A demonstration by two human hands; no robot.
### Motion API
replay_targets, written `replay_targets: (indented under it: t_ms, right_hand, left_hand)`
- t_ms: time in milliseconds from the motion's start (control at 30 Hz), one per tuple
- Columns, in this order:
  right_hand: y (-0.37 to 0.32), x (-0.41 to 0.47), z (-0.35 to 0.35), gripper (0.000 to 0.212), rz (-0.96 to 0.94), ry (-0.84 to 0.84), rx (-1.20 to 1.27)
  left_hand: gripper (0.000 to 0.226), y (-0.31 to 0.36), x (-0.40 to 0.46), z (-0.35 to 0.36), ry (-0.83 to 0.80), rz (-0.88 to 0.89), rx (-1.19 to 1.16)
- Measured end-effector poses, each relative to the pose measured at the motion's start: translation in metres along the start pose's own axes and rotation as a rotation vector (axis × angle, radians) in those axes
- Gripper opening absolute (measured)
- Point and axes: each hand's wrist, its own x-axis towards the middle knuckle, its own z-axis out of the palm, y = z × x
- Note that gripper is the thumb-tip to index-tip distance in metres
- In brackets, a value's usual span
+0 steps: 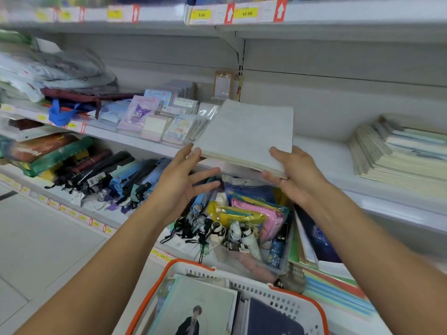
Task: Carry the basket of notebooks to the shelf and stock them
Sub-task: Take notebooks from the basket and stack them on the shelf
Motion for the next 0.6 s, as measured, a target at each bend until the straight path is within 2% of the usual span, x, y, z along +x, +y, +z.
replay_targets:
  t_ms: [133, 267, 367, 433, 500, 600]
  right_hand:
    - [-0.033, 0.087, 0.012, 0.021, 0.114, 0.076, 0.037]
    - [-0.016, 0.145, 0.016, 0.012, 0.203, 0.095, 0.032]
    - [-0.005, 0.164, 0.013, 0.004, 0.207, 0.102, -0.046]
    - [-0.006, 0.17, 0.011, 0.02, 0.16, 0.063, -0.309]
    - [-0.009, 0.174, 0.009, 0.037, 0.15, 0.036, -0.697]
    - [-0.011, 0.179, 0.006, 0.043, 0.077, 0.114, -1.23]
  left_hand:
    - [0.047, 0.0, 0.022, -0.008, 0.089, -0.03, 0.11]
    - [0.025, -0.008, 0.036, -0.025, 0.153, -0.079, 0.104]
    - [0.029, -0.014, 0.04, -0.036, 0.167, -0.089, 0.119]
    - [0.032, -0.017, 0.04, -0.041, 0.167, -0.092, 0.146]
    - [0.024, -0.02, 0.039, -0.044, 0.176, -0.095, 0.147]
    - [0.015, -0.022, 0.039, -0.045, 0.182, -0.109, 0.16]
